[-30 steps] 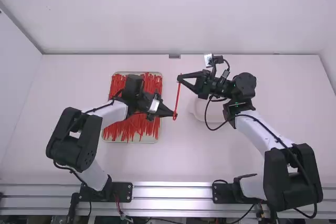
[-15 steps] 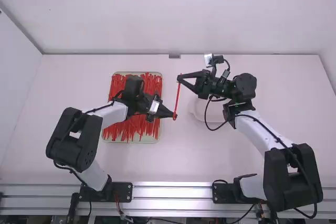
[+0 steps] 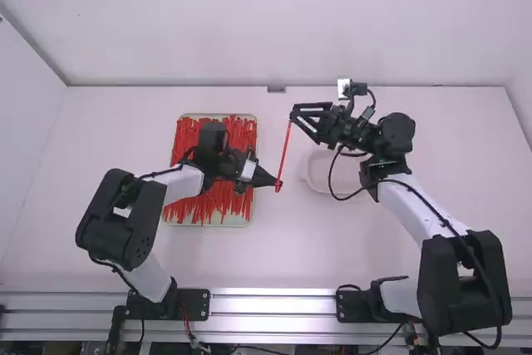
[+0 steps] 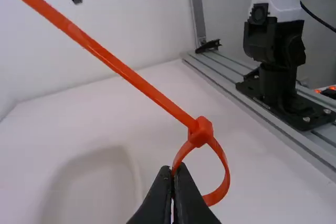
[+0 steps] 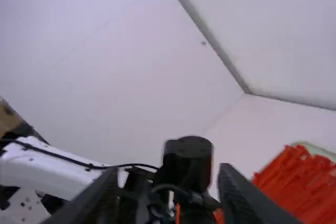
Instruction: Fasten the cable tie
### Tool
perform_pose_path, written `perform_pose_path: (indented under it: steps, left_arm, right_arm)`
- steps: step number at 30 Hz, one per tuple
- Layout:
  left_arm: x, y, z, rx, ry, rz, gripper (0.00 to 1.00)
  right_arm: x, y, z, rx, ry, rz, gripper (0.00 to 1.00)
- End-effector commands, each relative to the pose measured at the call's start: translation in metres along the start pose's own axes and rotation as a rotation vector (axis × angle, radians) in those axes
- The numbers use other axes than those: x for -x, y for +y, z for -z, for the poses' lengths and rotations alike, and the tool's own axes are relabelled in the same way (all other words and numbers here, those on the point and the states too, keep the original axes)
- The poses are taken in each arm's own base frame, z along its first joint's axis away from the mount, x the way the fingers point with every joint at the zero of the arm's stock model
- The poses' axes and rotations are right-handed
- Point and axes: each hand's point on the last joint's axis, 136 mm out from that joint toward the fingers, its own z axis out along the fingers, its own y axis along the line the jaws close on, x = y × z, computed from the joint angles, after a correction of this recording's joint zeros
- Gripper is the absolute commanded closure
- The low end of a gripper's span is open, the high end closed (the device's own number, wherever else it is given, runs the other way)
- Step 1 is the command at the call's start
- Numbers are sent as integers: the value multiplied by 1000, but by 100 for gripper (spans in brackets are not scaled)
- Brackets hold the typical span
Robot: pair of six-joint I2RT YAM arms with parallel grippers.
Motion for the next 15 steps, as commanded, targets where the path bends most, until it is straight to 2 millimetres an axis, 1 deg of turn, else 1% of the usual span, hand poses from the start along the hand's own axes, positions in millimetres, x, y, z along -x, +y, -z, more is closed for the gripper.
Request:
perform_pose_path:
  steps: [1, 3, 4, 5, 7, 10, 12, 14, 15]
  left_arm:
    - [3, -1, -2, -14, -11, 72, 98]
    - [7, 4, -2, -10, -13, 66, 98]
    - [9, 7, -2, -3, -10, 66, 98]
    - [10, 8, -2, 1, -8, 66, 98]
    - [13, 18, -2, 34, 5, 82, 98]
    - [21, 23, -2, 43, -3, 71, 98]
    - [28, 29, -2, 59, -6, 68, 98]
    - [30, 33, -1, 80, -4, 78, 98]
    - [32, 40, 0, 115, -2, 85, 98]
  right_arm:
    - [11, 1, 6, -18, -7, 55, 44]
    - [6, -18, 15, -79, 9, 16, 42]
    - [2, -26, 18, -106, 20, -8, 37]
    - [1, -28, 19, -113, 24, -13, 37]
    - [-8, -38, 24, -142, 52, -38, 36]
    - [-18, -36, 25, -119, 94, -27, 36]
    - [-25, -29, 22, -76, 127, -7, 34]
    - [-28, -24, 19, -54, 143, 9, 34]
    - [-33, -19, 14, -28, 161, 24, 31]
